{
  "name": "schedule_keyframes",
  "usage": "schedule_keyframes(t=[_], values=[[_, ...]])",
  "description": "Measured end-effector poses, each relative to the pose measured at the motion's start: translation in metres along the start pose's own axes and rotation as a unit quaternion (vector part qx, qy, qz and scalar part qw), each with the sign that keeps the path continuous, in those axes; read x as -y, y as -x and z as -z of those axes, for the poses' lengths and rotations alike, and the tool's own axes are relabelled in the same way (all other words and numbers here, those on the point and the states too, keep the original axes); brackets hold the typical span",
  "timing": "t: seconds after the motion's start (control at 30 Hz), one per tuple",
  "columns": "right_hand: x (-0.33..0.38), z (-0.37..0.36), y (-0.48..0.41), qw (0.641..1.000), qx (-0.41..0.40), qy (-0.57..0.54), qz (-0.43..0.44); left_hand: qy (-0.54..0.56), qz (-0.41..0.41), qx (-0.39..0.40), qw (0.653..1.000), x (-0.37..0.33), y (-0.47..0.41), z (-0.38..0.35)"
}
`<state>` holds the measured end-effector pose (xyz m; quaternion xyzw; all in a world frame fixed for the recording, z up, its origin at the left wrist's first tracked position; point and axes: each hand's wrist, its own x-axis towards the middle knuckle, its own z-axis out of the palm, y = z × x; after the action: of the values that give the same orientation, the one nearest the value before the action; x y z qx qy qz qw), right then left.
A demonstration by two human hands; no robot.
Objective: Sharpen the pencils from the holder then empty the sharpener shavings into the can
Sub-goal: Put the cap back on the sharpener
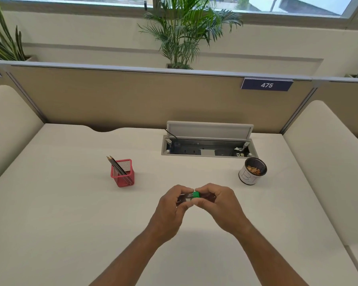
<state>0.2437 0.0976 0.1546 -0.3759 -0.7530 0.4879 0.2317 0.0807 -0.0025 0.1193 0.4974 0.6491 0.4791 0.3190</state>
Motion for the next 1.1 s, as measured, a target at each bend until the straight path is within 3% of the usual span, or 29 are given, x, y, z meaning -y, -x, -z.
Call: schedule_keyframes(t=[0.2, 0.43, 0.6, 0.73, 0.83, 0.93, 1.03, 1.1], values=[[-0.006, -0.006, -0.003, 0.999, 0.024, 0.022, -0.021, -0.055, 0.017, 0.015, 0.998, 0.009, 0.000, 0.003], [-0.017, -0.032, -0.014, 0.996, -0.013, 0.058, -0.060, -0.182, 0.048, -0.022, 0.982, 0.030, -0.009, 0.001], [-0.027, -0.057, -0.030, 0.994, 0.010, 0.091, -0.066, -0.104, 0.157, -0.054, 0.981, 0.044, -0.020, 0.002], [-0.041, -0.067, -0.033, 0.974, 0.129, 0.164, -0.087, 0.001, 0.273, -0.087, 0.958, 0.061, -0.030, 0.004], [-0.057, -0.074, -0.036, 0.938, 0.199, 0.266, -0.098, 0.105, 0.326, -0.073, 0.937, 0.072, -0.037, 0.007], [-0.071, -0.084, -0.041, 0.921, 0.174, 0.336, -0.096, 0.137, 0.352, -0.058, 0.924, 0.084, -0.041, 0.008], [-0.083, -0.093, -0.049, 0.929, 0.139, 0.330, -0.097, 0.120, 0.372, -0.056, 0.919, 0.097, -0.047, 0.005], [-0.091, -0.099, -0.054, 0.927, 0.156, 0.323, -0.109, 0.107, 0.373, -0.055, 0.920, 0.107, -0.052, 0.002]])
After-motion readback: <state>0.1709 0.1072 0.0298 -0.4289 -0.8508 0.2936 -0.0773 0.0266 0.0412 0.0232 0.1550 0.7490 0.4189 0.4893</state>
